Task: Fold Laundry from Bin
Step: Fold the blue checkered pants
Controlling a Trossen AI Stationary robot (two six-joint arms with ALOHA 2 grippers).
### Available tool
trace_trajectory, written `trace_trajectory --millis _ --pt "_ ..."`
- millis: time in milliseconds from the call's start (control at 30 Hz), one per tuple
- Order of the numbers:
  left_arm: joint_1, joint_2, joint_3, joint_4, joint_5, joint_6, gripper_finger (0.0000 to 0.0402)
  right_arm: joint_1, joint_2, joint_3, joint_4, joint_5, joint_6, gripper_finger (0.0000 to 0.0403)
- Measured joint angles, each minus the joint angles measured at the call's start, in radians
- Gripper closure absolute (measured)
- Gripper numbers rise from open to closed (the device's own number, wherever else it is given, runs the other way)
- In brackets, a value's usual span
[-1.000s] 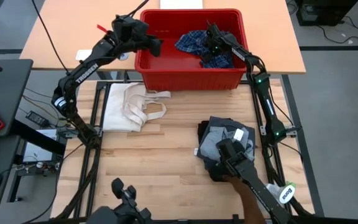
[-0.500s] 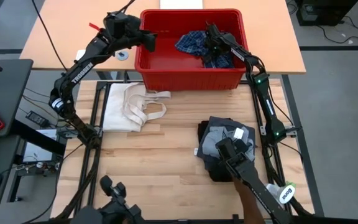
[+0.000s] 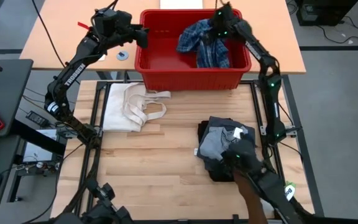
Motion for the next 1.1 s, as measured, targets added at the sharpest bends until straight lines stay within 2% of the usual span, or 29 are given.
trace_trajectory --millis 200,333,600,833,1000,1100 --pt "-0.005 -0.004 0.0 0.001 0.0 0.0 0.0191 0.004 -0.133 0.0 0.043 -0.308 0.067 0.0382" --pt "-0.01 -0.036 0.0 0.006 0.001 0.0 0.0191 0.025 -0.219 0.001 0.088 -0.398 0.104 0.0382" --pt "-0.024 -0.104 0.0 0.015 0.005 0.018 0.0191 0.133 -0.363 0.002 0.12 -0.402 0.132 0.0382" --pt "-0.058 -0.16 0.0 0.024 0.071 -0.018 0.0191 0.287 -0.448 0.002 0.091 -0.394 0.22 0.0382" --pt "-0.16 -0.216 0.0 0.032 0.094 0.035 0.0191 0.42 -0.485 0.002 0.04 -0.381 0.237 0.0383" --pt "-0.284 -0.262 0.0 0.042 0.007 0.08 0.0191 0.498 -0.495 0.002 0.048 -0.377 0.237 0.0383"
